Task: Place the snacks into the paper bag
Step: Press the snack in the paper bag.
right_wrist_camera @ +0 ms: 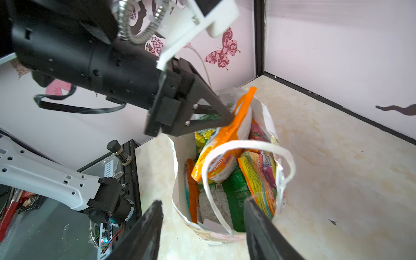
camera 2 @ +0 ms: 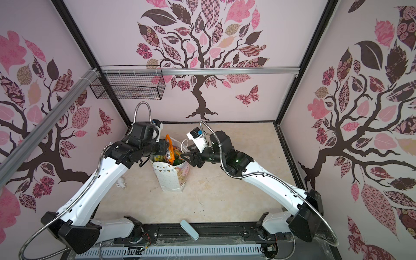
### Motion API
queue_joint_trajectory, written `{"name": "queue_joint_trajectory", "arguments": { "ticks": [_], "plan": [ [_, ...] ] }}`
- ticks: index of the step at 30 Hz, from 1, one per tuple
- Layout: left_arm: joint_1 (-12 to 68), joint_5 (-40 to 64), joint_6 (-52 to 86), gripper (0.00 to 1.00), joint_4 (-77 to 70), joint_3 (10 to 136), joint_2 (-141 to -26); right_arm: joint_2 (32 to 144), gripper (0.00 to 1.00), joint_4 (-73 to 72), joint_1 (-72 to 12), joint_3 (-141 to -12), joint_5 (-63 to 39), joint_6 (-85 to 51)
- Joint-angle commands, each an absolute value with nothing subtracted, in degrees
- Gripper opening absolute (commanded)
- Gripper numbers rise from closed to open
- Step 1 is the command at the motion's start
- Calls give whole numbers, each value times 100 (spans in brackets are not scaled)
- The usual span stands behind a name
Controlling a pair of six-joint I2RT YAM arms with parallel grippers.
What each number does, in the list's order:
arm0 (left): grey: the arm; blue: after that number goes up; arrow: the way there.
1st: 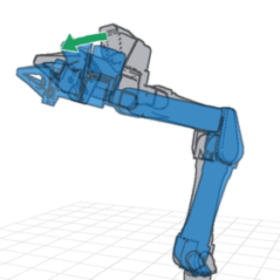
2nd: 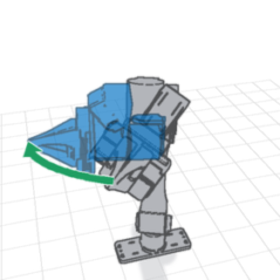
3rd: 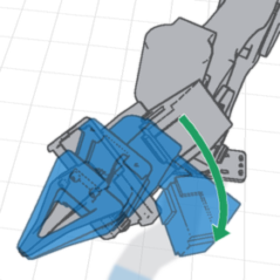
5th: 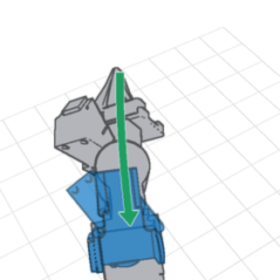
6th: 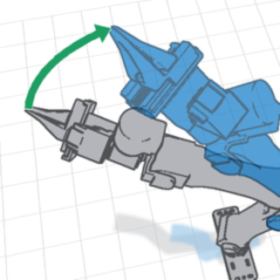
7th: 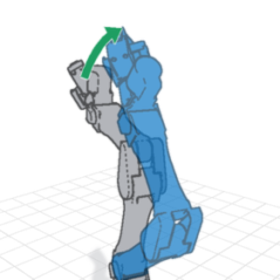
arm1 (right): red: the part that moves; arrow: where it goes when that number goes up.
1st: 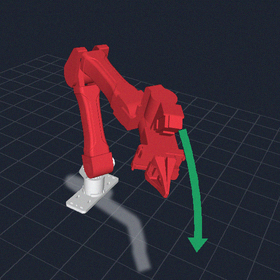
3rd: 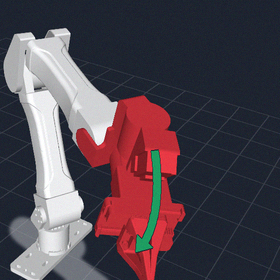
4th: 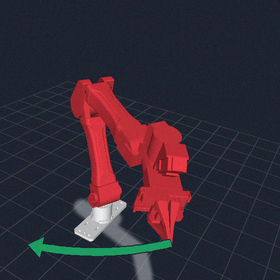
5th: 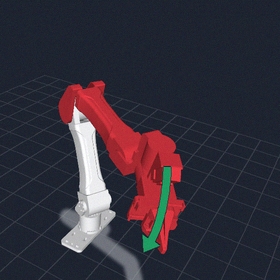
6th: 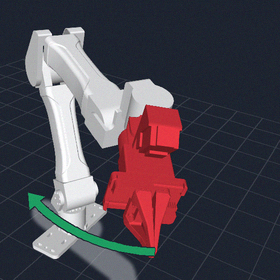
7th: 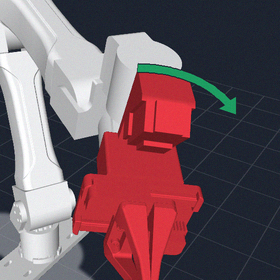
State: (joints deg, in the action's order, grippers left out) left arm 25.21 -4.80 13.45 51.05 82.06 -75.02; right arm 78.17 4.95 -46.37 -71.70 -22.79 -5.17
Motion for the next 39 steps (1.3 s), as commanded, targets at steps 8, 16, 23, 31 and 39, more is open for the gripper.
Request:
{"name": "queue_joint_trajectory", "arguments": {
  "ticks": [8, 16, 23, 31, 39],
  "plan": [
    [2727, 50, 1318, 33, 4525, 7844, -7910, 8134, 13, 494, -4733, -7581, -1666, -330],
    [2989, 288, 1362, 33, 4553, 7751, -8204, 8103, 0, 657, -4707, -7749, -892, -240],
    [3230, 387, 1424, 33, 4487, 7554, -8441, 8021, 0, 638, -4383, -7809, -817, -351],
    [3339, -300, 1268, 41, 5146, 8293, -8326, 7946, 0, 712, -4304, -7748, -806, -281],
    [2994, -578, 1119, 50, 5793, 8922, -8084, 7816, 0, 659, -4299, -7708, -752, -185]
  ]
}}
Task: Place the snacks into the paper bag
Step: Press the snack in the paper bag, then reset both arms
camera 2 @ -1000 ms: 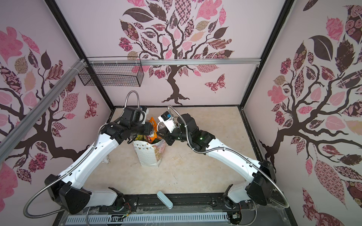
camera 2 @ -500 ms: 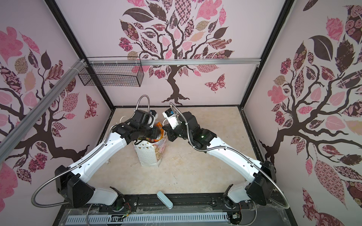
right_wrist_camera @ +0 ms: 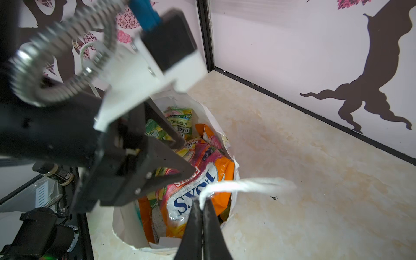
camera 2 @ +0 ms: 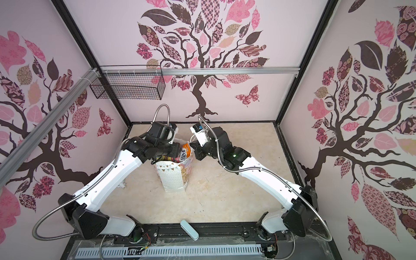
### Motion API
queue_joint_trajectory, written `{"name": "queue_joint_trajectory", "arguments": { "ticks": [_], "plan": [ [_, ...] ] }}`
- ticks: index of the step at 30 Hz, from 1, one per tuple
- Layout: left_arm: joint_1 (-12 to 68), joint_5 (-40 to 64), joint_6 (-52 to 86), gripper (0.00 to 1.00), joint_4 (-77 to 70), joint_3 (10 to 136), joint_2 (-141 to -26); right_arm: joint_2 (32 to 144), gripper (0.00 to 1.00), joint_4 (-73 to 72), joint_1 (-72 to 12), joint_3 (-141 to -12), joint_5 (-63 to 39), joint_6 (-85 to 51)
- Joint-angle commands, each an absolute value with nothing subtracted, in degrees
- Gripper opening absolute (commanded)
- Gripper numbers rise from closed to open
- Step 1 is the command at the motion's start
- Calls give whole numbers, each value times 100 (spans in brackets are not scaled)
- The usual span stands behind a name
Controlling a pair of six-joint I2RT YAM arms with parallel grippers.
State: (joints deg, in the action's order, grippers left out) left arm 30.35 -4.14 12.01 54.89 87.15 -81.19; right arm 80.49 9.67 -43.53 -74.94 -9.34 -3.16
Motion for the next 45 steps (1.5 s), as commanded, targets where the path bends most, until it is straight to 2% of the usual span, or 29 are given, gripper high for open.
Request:
{"name": "queue_joint_trajectory", "arguments": {
  "ticks": [1, 8, 11, 13, 16, 21, 28, 29, 30, 32, 33, 35, 40, 42, 43, 45],
  "plan": [
    [2993, -577, 1125, 50, 5759, 8905, -8123, 7829, 0, 663, -4301, -7708, -765, -185],
    [3082, -214, 1111, 47, 4802, 8439, -8498, 7792, 0, 659, -4280, -7600, -540, -214],
    [3135, -517, 1196, 46, 4869, 8587, -8497, 7719, 0, 794, -4107, -7604, -391, -184],
    [3111, -619, 1214, 49, 4873, 8692, -8288, 7653, 0, 949, -3911, -7618, -404, -75],
    [3064, -605, 1231, 52, 5153, 9031, -7983, 7516, 0, 1113, -3786, -7568, 377, 206],
    [2873, -875, 1201, 60, 5686, 9511, -7645, 7163, 0, 1187, -3595, -7344, 505, 243],
    [2526, -1276, 1322, 66, 5484, 9146, -7215, 6630, 0, 1519, -3588, -6978, 887, 95],
    [2514, -1419, 1354, 67, 5454, 9102, -7153, 6572, 16, 1559, -3590, -6953, 917, 59],
    [2492, -1548, 1383, 69, 5422, 9062, -7100, 6525, 38, 1600, -3590, -6964, 965, 13],
    [2448, -2014, 1491, 77, 5293, 8891, -6957, 6394, 44, 1665, -3588, -6931, 1135, -65],
    [2449, -2297, 1521, 80, 5191, 8789, -6868, 6316, 50, 1678, -3594, -6903, 1263, -106],
    [2425, -3105, 1655, 86, 4943, 8494, -6679, 6121, 72, 1766, -3594, -6864, 1627, -280],
    [2030, -4456, 1945, 93, 4148, 7473, -6050, 5662, 97, 1995, -3563, -6627, 3041, -735],
    [1588, -4731, 2065, 96, 3461, 6697, -5733, 5564, 99, 1571, -3344, -6078, 3551, -754],
    [1297, -4672, 2017, 97, 2979, 6177, -5589, 5548, 100, 1270, -3011, -5671, 3546, -857],
    [760, -4619, 2120, 97, 2197, 5220, -5510, 5579, 100, 743, -1898, -4871, 2744, -1481]
  ]
}}
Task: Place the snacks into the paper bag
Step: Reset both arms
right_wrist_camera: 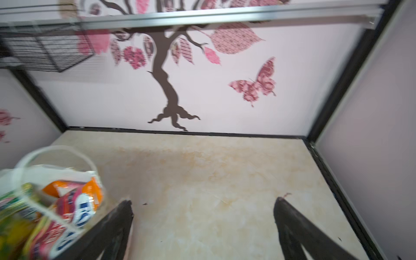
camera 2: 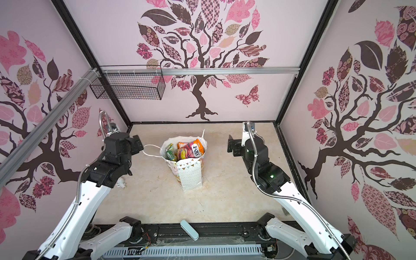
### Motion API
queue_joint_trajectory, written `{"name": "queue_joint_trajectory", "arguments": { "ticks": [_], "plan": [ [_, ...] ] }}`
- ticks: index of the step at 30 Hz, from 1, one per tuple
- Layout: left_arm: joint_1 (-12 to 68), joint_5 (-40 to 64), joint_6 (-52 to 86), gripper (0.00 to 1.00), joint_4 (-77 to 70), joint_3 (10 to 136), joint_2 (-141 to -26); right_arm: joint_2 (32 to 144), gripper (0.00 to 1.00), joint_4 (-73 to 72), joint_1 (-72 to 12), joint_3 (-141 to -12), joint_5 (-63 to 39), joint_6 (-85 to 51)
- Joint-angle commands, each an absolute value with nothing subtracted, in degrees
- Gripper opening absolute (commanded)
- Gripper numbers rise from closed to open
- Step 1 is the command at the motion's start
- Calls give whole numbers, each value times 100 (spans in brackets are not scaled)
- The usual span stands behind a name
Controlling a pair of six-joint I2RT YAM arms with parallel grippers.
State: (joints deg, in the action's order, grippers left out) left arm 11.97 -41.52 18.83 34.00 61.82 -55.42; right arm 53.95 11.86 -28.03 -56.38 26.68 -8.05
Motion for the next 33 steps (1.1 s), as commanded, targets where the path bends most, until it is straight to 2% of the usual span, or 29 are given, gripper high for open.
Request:
{"name": "queue_joint_trajectory", "arguments": {
  "ticks": [1, 3, 6, 10, 13, 14, 16, 19, 22, 23, 25, 28, 31, 33],
  "plan": [
    [610, -4652, 2132, 98, 1899, 4824, -5570, 5622, 100, 407, -1397, -4471, 2307, -1747],
    [455, -4849, 1789, 98, 484, 3840, -5862, 5794, 100, -841, -774, -3424, 2184, -1867],
    [404, -4769, 1306, 98, -1388, 2907, -6700, 6374, 100, -2235, -756, -2562, 3084, -1146],
    [323, -4236, 821, 98, -2509, 2740, -7938, 7213, 100, -3774, -756, -2092, 3179, -735],
    [357, -3729, 573, 96, -2787, 2826, -8157, 8147, 100, -5244, -721, -2051, 2882, 1],
    [347, -3561, 551, 96, -3355, 2619, -8174, 8422, 100, -4887, -715, -2304, 2945, -14],
    [292, -3023, 609, 96, -3498, 2551, -8119, 8625, 100, -4720, -647, -2488, 2988, -103],
    [267, -2184, 378, 96, -4644, 2231, -8570, 8355, 100, -4769, -371, -2254, 2591, -455],
    [257, -1948, 282, 98, -5552, 2027, -9058, 7767, 100, -6192, 29, -1247, 1230, -869],
    [235, -1930, 292, 98, -5480, 2049, -9038, 7793, 100, -6371, 52, -1153, 1126, -830],
    [212, -1860, 345, 98, -5100, 2106, -8894, 8223, 100, -6721, 44, -1146, 1131, -846],
    [202, -1899, 334, 98, -5307, 2084, -8984, 9115, 100, -8056, 36, -1060, 729, -626],
    [188, -1873, 348, 98, -5227, 2091, -8955, 8666, 100, -6521, 25, -1484, 687, -626],
    [191, -1857, 345, 98, -5199, 2098, -8931, 8856, 100, -6549, -18, -1616, 443, -454]
  ]
}}
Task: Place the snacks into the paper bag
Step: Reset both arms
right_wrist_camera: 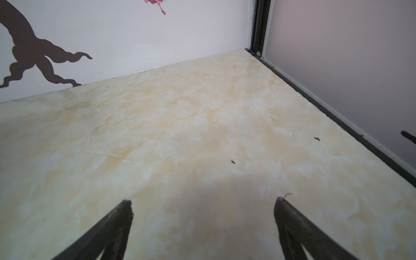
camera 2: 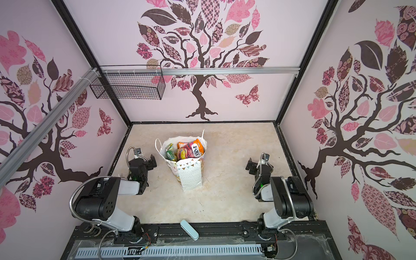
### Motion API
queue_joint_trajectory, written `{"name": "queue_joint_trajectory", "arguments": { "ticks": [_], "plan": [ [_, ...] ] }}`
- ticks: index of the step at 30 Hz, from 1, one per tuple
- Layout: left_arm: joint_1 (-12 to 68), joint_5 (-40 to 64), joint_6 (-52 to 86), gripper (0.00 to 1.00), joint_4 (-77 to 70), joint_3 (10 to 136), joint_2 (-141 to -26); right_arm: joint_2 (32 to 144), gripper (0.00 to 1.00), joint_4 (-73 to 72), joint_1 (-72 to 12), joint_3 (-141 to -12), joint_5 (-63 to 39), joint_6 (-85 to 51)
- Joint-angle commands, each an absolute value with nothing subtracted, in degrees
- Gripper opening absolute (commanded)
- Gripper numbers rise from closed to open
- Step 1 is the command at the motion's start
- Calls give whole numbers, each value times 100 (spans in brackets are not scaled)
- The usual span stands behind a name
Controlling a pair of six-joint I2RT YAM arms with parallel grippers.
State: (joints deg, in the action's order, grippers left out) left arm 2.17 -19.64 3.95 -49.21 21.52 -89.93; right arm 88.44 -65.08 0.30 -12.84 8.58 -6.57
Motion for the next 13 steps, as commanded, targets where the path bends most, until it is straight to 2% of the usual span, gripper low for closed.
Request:
{"name": "queue_joint_trajectory", "arguments": {
  "ticks": [1, 13],
  "plan": [
    [190, -1851, 347, 98, -5148, 2100, -8925, 8868, 100, -6563, -60, -1612, 388, -392],
    [186, -1848, 349, 98, -5177, 2098, -8938, 8859, 99, -6386, -110, -1696, 378, -319]
  ]
}}
